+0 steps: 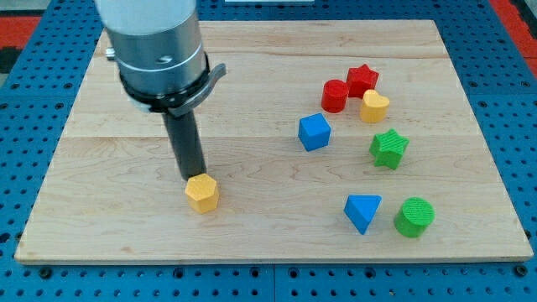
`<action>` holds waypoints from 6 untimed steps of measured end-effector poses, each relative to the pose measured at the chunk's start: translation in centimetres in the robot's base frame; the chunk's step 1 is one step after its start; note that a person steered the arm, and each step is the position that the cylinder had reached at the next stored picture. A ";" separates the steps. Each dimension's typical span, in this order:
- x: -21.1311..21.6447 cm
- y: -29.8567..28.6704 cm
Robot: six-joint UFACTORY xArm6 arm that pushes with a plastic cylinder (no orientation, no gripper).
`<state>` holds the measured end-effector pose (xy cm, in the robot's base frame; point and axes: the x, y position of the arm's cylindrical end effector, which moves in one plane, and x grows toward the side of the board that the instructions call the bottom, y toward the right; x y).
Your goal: Move the yellow hexagon to the center of the board
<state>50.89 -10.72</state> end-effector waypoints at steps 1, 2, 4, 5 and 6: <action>0.5 -6.1; 4.6 -5.5; -0.2 1.3; -7.5 1.4; -8.7 6.3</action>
